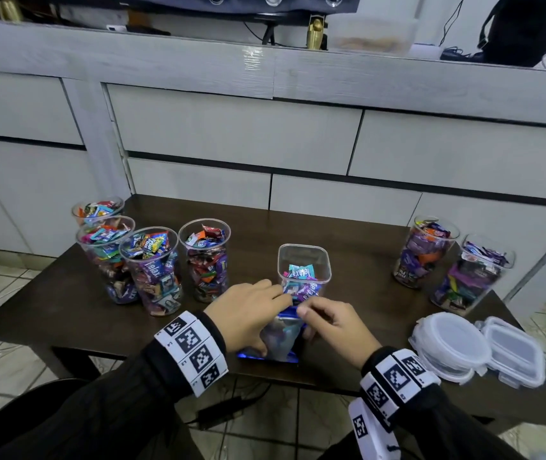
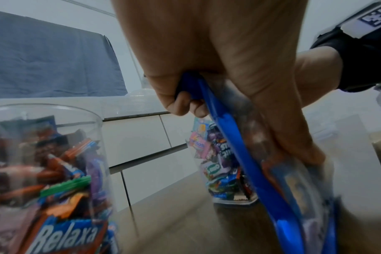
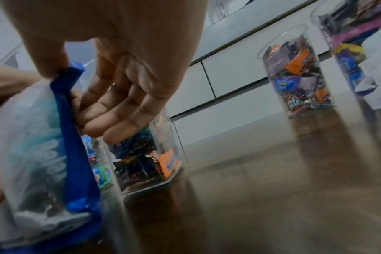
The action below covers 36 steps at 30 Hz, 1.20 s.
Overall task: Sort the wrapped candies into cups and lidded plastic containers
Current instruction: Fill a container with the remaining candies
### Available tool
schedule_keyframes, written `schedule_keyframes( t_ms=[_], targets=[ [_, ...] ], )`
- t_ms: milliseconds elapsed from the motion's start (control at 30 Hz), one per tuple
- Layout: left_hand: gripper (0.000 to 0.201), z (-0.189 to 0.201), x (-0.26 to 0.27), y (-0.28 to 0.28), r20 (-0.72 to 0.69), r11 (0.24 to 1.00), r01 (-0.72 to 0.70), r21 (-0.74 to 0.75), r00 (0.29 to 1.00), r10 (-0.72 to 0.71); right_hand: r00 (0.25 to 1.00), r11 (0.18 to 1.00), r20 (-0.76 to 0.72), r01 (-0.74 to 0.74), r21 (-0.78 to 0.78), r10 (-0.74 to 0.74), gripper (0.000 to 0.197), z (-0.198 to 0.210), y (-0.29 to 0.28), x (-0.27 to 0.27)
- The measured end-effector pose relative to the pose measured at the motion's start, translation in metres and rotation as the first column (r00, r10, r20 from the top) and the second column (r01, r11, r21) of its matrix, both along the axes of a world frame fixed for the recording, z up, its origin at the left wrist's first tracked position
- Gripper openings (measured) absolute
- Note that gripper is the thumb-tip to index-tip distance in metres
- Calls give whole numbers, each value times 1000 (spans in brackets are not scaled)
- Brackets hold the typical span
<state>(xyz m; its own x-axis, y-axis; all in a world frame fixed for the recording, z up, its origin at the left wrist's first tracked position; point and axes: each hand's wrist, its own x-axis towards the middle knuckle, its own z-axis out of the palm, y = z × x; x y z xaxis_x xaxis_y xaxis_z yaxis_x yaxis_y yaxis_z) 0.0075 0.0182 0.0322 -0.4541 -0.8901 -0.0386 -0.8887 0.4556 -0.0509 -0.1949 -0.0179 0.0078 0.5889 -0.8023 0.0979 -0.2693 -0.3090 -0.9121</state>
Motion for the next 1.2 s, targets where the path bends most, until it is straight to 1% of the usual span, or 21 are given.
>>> schedule_keyframes(
  t_ms=[33, 67, 133, 167, 200, 267, 300, 333, 367, 400, 467, 600, 633, 767, 833, 867, 1033, 1100, 1200],
  targets=[
    [75, -2, 0, 0, -10, 1000, 5, 2, 1000, -5, 1000, 999, -21, -15, -34, 14, 17, 1, -1, -1],
    [77, -3, 1, 1, -19, 1000, 9, -3, 1000, -9, 999, 998, -37, -23, -58, 21, 13, 2, -3, -3],
    [80, -5, 7, 6, -73, 999, -9, -32, 997, 6, 998, 996, -63, -30, -88, 25, 13, 5, -6, -5],
    [79, -5, 11, 9, -146, 998, -37, -44, 989, 30, 997, 995, -73, -31, -98, 24, 13, 6, -7, -7],
    [73, -5, 16, 12, -256, 997, -68, -44, 965, 55, 996, 994, -87, -29, -108, 20, 14, 7, -8, -8],
    [49, -6, 27, 18, -487, 994, -104, -37, 870, 73, 990, 989, -139, -31, -143, 11, 14, 10, -8, -10],
    [36, -6, 31, 20, -565, 993, -107, -51, 823, 60, 986, 985, -169, -40, -166, 11, 14, 12, -9, -11],
    [27, -5, 34, 20, -611, 992, -107, -71, 790, 42, 981, 982, -193, -53, -183, 17, 13, 14, -10, -10],
    [22, -4, 35, 20, -631, 991, -105, -88, 776, 26, 978, 980, -208, -68, -188, 28, 14, 17, -10, -9],
    [19, -2, 36, 20, -630, 989, -102, -104, 776, 13, 976, 980, -212, -81, -180, 42, 14, 21, -11, -8],
    [14, 2, 35, 18, -594, 984, -85, -156, 804, -25, 972, 980, -224, -115, -163, 76, 17, 27, -12, -4],
    [12, 7, 34, 18, -476, 966, -15, -258, 872, -113, 935, 940, -341, -197, -277, 96, 15, 34, -14, 2],
    [13, 8, 34, 19, -450, 960, 4, -278, 883, -134, 928, 937, -360, -206, -281, 96, 16, 36, -15, 3],
    [19, 9, 33, 22, -323, 909, 99, -404, 914, -244, 917, 954, -374, -223, -199, 136, 26, 40, -16, 4],
    [21, 8, 30, 22, -267, 882, 142, -449, 921, -284, 917, 958, -364, -237, -165, 164, 27, 41, -15, 5],
    [19, 8, 28, 21, -250, 871, 152, -468, 922, -295, 916, 957, -360, -246, -151, 179, 27, 42, -14, 6],
    [9, 7, 23, 19, -216, 833, 167, -528, 922, -322, 899, 955, -388, -269, -121, 204, 22, 49, -14, 9],
    [11, 7, 21, 18, -222, 833, 171, -525, 918, -328, 890, 957, -402, -275, -97, 215, 18, 53, -15, 10],
    [13, 6, 18, 17, -231, 851, 167, -497, 920, -315, 853, 945, -467, -312, -97, 234, 16, 56, -14, 14]
  ],
)
